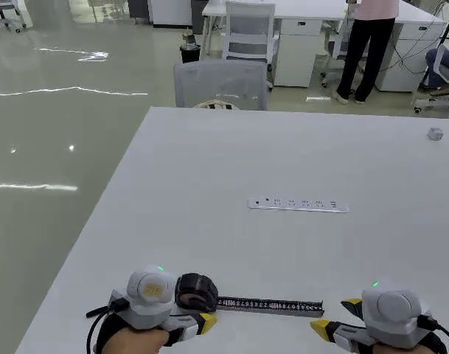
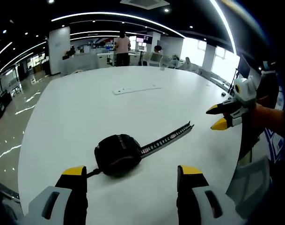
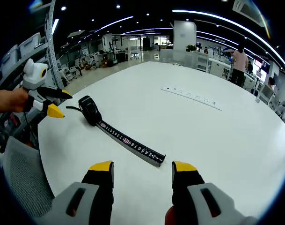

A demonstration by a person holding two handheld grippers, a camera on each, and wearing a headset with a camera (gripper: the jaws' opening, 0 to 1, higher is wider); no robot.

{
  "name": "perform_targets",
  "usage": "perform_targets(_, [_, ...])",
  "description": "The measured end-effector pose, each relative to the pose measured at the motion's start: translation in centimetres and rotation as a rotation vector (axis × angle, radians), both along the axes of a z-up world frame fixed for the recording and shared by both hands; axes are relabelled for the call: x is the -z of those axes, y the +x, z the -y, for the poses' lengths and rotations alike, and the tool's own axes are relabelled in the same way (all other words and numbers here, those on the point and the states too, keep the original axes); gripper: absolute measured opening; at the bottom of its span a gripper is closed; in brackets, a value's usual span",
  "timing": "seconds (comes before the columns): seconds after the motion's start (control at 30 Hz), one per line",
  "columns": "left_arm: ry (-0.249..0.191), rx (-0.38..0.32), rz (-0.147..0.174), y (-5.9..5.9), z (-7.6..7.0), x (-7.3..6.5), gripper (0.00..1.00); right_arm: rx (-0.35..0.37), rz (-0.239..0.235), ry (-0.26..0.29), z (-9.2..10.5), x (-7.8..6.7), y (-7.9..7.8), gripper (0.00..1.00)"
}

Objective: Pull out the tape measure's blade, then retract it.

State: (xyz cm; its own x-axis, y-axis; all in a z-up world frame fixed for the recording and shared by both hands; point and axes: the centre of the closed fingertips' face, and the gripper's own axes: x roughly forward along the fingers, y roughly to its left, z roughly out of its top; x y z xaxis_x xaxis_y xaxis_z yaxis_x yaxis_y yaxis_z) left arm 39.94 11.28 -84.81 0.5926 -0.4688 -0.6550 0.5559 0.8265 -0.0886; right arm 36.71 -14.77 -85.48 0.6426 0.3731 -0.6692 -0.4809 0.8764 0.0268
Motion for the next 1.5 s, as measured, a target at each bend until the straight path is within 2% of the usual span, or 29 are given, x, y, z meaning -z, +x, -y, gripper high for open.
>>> perform_targets(0.17, [0.009,-0.03,0.024,-0.6,-0.3,-0.7,0.78,0.011,0.006,0.002,-0.2,-0.4,-0.6,0.55])
perform_targets(0.4, [-0.004,-0.064,0.035,-1.7,-0.7,-1.7,0.78,0.027,0.013,0.04,-1.2,-1.2,-1.9,0.59])
perform_targets(0.53, [-0.003,-0.071,0.045,-2.6,-0.7,-2.1,0.8,0.03,0.018,0.041,-1.5,-1.6,-2.6,0.61])
perform_targets(0.7, [-0.008,-0.089,0.056,-3.5,-0.9,-2.9,0.8,0.043,0.031,0.041,-1.7,-2.5,-3.3,0.64])
perform_targets(0.97, [-0.01,-0.113,0.07,-4.4,-1.3,-3.9,0.8,0.057,0.041,0.053,-2.1,-4.0,-4.1,0.69])
perform_targets(1.5, [-0.031,-0.138,0.071,-7.3,-1.1,-5.2,0.81,0.104,0.036,0.066,-2.2,-5.7,-7.5,0.78])
